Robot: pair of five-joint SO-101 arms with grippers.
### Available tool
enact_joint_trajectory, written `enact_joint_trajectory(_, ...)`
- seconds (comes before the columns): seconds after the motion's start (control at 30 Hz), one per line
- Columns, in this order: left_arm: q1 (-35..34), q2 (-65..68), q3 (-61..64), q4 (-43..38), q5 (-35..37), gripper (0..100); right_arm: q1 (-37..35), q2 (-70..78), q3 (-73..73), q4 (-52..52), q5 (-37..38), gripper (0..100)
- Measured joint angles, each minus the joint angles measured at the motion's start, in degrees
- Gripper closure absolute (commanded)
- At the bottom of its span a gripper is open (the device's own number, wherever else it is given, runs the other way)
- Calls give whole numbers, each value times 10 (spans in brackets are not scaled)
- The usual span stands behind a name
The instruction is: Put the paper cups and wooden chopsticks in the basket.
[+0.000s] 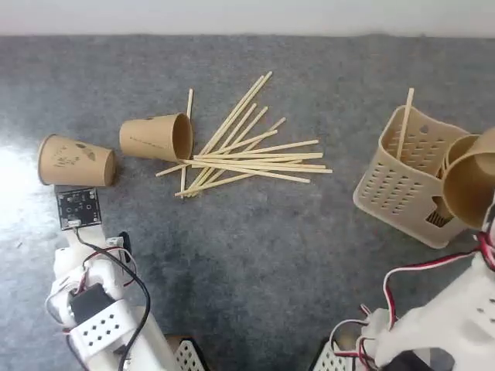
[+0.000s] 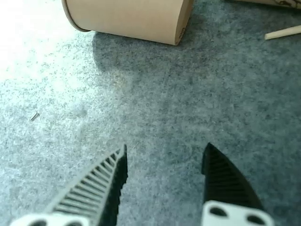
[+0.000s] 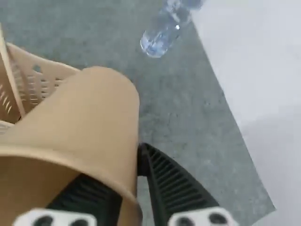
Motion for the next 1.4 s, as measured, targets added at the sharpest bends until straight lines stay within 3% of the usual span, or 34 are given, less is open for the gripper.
enact_joint_trajectory(0.57,0,0,0,0,0,754,4,131,7,0,-4,991)
enact_joint_trajectory(0.97,0,0,0,0,0,754,-82,146,-6,0,-80,991)
enact_joint_trajectory(1.4,0,0,0,0,0,754,-17,153,37,0,-86,991)
